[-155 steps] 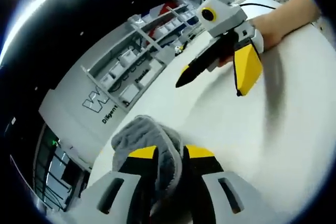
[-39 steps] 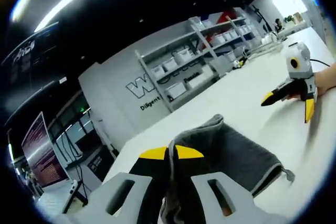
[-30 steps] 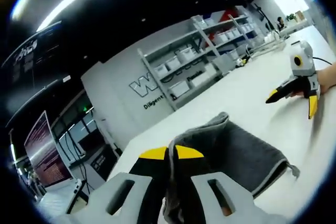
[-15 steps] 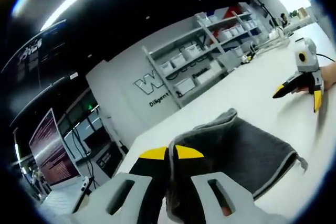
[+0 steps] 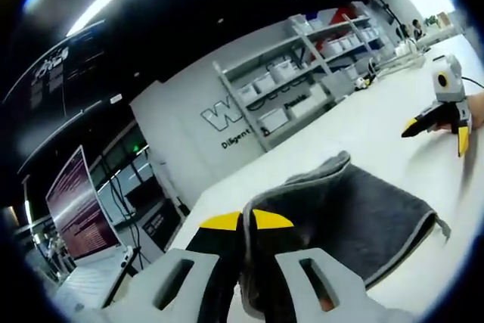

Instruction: Open the folded towel by lifting each exposed corner and separating the folded layers until the towel lies flat within the target outline without major curled edges

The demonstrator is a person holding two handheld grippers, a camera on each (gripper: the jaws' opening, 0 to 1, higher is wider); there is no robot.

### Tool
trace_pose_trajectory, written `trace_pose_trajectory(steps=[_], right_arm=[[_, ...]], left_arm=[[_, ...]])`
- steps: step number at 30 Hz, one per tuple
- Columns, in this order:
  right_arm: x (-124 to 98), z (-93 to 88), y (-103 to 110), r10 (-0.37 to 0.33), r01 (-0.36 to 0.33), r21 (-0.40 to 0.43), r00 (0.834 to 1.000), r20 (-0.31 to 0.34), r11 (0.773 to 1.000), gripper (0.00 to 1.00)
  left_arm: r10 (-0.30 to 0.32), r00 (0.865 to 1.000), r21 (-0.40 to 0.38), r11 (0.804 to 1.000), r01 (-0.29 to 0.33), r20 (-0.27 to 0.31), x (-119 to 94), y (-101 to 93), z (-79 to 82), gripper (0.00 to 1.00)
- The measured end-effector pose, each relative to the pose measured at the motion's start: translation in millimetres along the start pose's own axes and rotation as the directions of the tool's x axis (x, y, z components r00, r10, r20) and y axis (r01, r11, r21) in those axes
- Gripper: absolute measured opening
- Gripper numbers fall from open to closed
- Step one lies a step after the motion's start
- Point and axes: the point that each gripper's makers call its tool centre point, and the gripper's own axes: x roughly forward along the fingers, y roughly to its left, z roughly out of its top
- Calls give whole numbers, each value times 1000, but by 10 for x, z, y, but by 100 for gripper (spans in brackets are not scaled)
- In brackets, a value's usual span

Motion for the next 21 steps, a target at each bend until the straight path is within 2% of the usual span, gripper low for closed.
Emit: trace_pose_trajectory(steps=[21], right_arm=[[-1,-8,2,-1,1,1,1000,-3,1000,96]], left_arm=[[46,999,-26,999,-47,-28,-24,165,-141,3]])
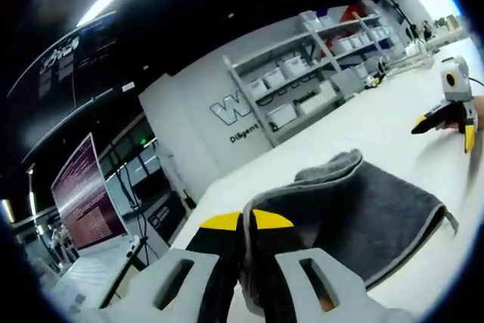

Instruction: Open the folded towel by lifting each exposed corner and separating the folded layers until the towel lies flat within the target outline without major curled edges

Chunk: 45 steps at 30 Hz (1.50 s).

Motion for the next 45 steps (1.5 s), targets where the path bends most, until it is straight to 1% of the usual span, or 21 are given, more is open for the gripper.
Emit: trace_pose_trajectory(steps=[13,21,28,36,45], right_arm=[[-2,1,-2,-1,1,-1,1000,-3,1000,96],[3,5,-7,0,0,-1,1000,-2,1000,96],[5,6,-14,0,0,0,1000,-1,1000,96],[6,4,-13,0,0,0,1000,-2,1000,96],[5,-1,-15,-1,1,-1,1000,-3,1000,96]], left_arm=[[29,999,-12,999,-29,-25,8,86,-110,3],[58,996,-13,998,-59,-61,19,154,-247,3],[67,994,-2,998,-68,-89,35,179,-356,3],[79,988,11,997,-79,-136,47,214,-546,3],[89,974,42,996,-81,-211,77,263,-819,3]])
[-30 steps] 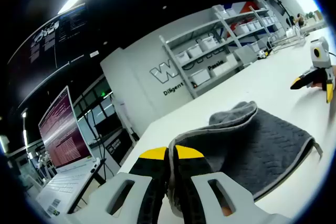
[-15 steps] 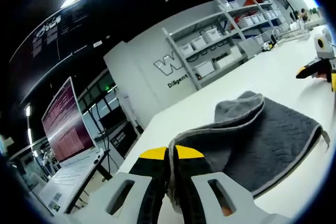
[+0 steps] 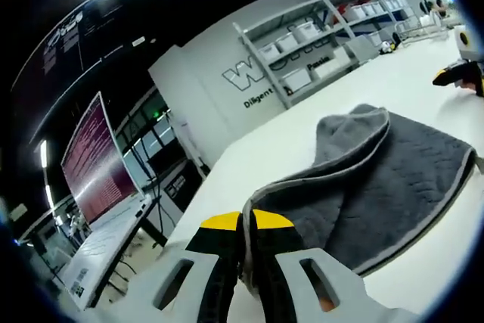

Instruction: Open the folded towel by lifting each exposed corner and separating the folded layers until the towel lies flat within the target outline without major curled edges

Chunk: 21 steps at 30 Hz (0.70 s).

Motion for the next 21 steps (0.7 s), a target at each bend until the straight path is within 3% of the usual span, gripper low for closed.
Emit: trace_pose_trajectory(steps=[21], right_arm=[[-2,-7,10,1,-1,0,1000,-1,1000,96]], left_arm=[[-26,993,1,1000,26,-118,108,-25,-425,3]])
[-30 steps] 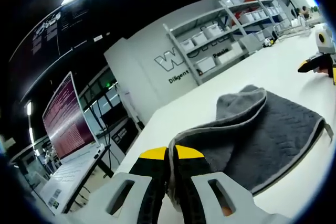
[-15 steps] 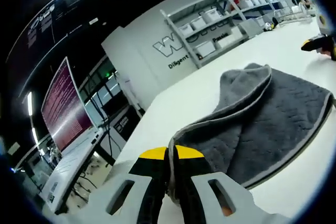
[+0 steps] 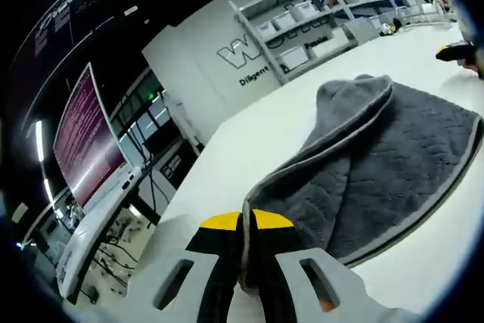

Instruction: Open the folded towel by lifting each exposed corner and separating the folded layers until the towel lies flat within the target outline without major curled edges

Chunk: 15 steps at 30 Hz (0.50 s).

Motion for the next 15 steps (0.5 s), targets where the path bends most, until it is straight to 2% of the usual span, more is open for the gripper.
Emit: trace_pose_trajectory(steps=[15], right_arm=[[1,-1,-7,-1,1,1,1000,-2,1000,96]], left_arm=[[-31,998,-20,999,30,-51,47,-58,-138,3]])
